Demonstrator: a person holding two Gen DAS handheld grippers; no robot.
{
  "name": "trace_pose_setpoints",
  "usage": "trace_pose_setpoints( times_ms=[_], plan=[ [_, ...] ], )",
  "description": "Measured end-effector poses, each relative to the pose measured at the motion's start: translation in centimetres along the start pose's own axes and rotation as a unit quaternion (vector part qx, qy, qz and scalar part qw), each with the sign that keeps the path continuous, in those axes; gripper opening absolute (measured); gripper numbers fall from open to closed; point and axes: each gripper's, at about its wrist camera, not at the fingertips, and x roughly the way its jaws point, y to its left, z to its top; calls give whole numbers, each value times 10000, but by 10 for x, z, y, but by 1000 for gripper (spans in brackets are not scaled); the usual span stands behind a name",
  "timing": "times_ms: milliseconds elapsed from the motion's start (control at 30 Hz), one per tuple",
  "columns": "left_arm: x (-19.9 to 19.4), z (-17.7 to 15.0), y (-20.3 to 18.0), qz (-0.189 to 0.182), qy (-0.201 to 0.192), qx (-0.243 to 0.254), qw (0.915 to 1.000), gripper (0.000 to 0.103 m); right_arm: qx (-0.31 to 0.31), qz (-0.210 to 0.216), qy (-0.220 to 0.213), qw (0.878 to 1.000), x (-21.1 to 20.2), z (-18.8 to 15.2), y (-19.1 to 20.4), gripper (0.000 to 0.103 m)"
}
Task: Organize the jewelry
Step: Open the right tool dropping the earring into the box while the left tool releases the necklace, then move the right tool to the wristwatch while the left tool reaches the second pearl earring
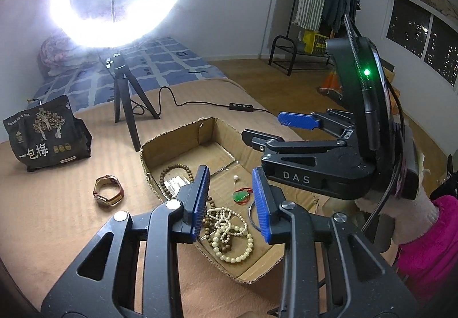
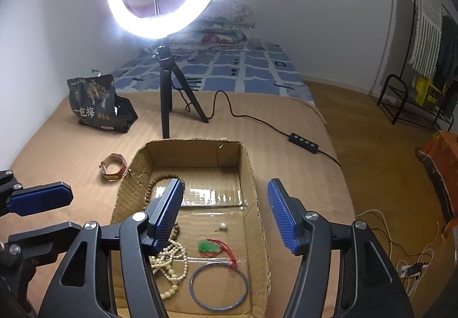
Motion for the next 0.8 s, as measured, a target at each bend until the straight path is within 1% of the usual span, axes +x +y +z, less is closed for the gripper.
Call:
trace_pose_setpoints(
  times_ms=[200,300,333,367,433,467,533,600,800],
  plan=[
    [-15,-2,10,12,-5,-80,10000,30,-14,-49,-34,10000,-13,-1,3,62],
    [-23,-5,18,29,27,-167,9999,31,-26,-98,-51,9999,-20,-1,6,69],
    [-26,-6,19,41,6,-181,9998,32,-31,-116,-61,9999,-22,-1,8,70],
    [-30,-8,22,69,-17,-186,9998,36,-36,-121,-71,9999,-25,-1,9,70],
    [-40,-13,29,181,-99,-187,9996,56,-53,-101,-94,9999,-30,-2,13,71],
    [-45,-16,33,252,-157,-196,9994,60,-62,-88,-99,9999,-33,-2,15,73],
    [-55,-22,43,399,-239,-264,9986,76,-111,-58,-104,9999,-38,-3,21,80],
    [-66,-28,55,511,-312,-371,9975,80,-159,-31,-109,9998,-41,-4,27,80],
    [-93,-55,94,912,-211,-397,9948,80,-366,122,-67,9992,-49,-7,52,81]
  ],
)
